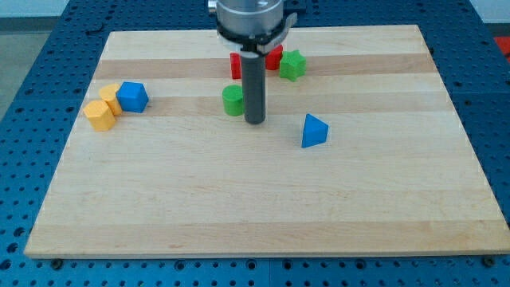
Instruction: Push the green circle closer to the red star
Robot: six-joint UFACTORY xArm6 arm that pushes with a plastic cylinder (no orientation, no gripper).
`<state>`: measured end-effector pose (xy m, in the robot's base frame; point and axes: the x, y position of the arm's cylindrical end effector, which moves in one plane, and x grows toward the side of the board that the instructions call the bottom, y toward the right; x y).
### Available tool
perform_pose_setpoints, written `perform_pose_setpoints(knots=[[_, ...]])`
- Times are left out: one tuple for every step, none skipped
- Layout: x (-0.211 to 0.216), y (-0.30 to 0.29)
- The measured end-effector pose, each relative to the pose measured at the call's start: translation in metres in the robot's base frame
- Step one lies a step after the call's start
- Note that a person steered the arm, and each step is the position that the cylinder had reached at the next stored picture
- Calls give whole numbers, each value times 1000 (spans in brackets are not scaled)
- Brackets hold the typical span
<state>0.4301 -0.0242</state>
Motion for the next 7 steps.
perform_pose_setpoints(knots=[[10, -38], [-10, -63], [-51, -58], [-72, -45], [-51, -50], [-28, -50], [-20, -47]])
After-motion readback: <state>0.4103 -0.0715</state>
